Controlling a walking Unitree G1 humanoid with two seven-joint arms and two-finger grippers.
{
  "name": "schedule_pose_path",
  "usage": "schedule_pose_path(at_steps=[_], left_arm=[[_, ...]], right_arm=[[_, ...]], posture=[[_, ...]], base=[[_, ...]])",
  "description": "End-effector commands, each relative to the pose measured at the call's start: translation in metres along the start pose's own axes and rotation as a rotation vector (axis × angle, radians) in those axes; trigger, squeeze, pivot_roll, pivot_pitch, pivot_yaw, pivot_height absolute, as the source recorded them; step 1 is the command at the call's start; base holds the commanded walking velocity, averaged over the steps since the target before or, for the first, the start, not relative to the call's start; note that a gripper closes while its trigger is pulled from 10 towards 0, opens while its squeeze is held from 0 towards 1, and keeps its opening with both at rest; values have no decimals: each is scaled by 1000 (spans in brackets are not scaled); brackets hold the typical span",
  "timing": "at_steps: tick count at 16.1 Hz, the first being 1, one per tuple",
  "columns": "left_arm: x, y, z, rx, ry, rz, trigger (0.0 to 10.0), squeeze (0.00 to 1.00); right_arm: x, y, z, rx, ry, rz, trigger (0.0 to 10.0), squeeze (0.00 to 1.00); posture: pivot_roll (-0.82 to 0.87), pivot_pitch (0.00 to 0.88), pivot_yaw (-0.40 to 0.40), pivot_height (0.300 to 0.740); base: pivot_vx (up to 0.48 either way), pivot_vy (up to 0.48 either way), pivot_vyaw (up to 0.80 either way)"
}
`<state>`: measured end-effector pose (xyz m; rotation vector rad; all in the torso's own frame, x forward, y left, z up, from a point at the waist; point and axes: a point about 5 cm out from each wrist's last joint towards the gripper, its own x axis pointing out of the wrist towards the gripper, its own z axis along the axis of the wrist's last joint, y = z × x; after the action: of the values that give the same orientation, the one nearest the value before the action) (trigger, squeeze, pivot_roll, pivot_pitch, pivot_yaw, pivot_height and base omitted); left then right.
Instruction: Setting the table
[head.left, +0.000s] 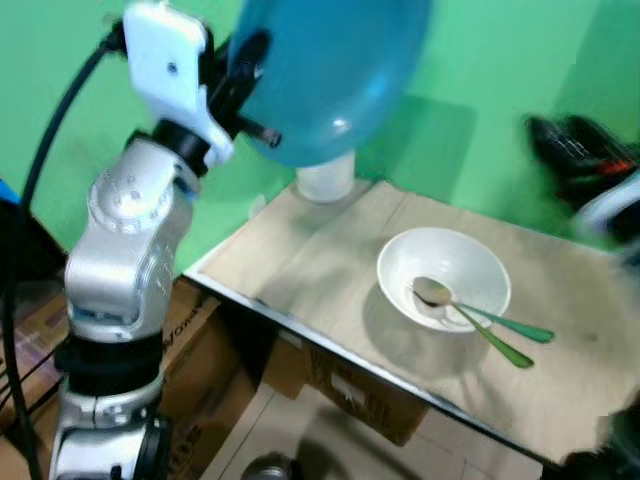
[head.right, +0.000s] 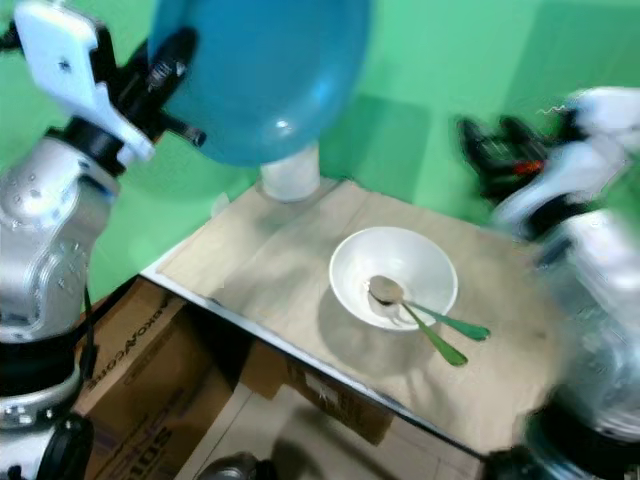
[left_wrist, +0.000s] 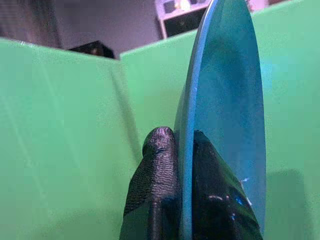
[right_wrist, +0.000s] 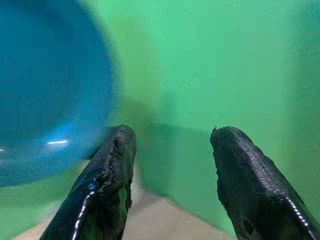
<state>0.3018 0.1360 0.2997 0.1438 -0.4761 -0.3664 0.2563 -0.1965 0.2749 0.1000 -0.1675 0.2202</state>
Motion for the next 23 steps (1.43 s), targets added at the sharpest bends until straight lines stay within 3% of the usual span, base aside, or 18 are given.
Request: schedule_pose_path(at_steps=[1, 3, 5, 6, 8, 12, 15, 16, 19, 21, 23], left_arm=[[0, 0, 7, 73, -40, 47, 10000, 0], [7, 2, 14, 121, -105, 167, 10000, 0], [7, 3, 20, 72, -154, 187, 10000, 0], [5, 4, 24, 59, -177, 202, 10000, 0], [2, 5, 26, 63, -190, 209, 10000, 0], [-9, 7, 19, 16, -137, 147, 10000, 0], [-8, 4, 8, 95, -43, 75, 10000, 0], [-8, 2, 7, 85, -33, 56, 10000, 0], [-6, 2, 16, 116, -60, 39, 10000, 0], [-7, 3, 26, 90, -139, 62, 10000, 0], [-8, 5, 25, 137, -144, 114, 10000, 0]], right_arm=[[2, 14, 5, -23, -90, -40, 10000, 0], [17, 28, 6, -48, -163, -84, 10000, 0], [22, 36, 11, -49, -193, -72, 10000, 0], [22, 39, 11, 8, -208, -72, 10000, 0], [24, 37, 7, 38, -213, -103, 10000, 0], [25, 42, 5, 30, -227, -76, 10000, 0], [24, 49, -1, 33, -224, -53, 10000, 0], [24, 51, -2, 37, -220, -42, 10000, 0], [23, 54, -4, 40, -216, -27, 10000, 0], [21, 54, -6, 44, -209, -31, 10000, 0], [20, 54, -6, 38, -207, -30, 10000, 0]], posture=[[14, 0, 60, 740], [29, 0, 47, 740], [51, 0, 20, 740], [65, 0, 2, 740], [71, 0, -5, 740], [77, 0, -11, 740], [82, 0, -13, 740], [82, 0, -13, 740], [81, 0, -10, 740], [79, 0, -10, 740], [79, 0, -10, 740]], base=[[0, 0, 0], [0, 0, -800], [0, 0, -800], [0, 0, -800], [0, 0, -800], [0, 0, -800], [0, 0, 0], [0, 0, -800], [0, 0, -800], [0, 0, -800], [0, 0, -800]])
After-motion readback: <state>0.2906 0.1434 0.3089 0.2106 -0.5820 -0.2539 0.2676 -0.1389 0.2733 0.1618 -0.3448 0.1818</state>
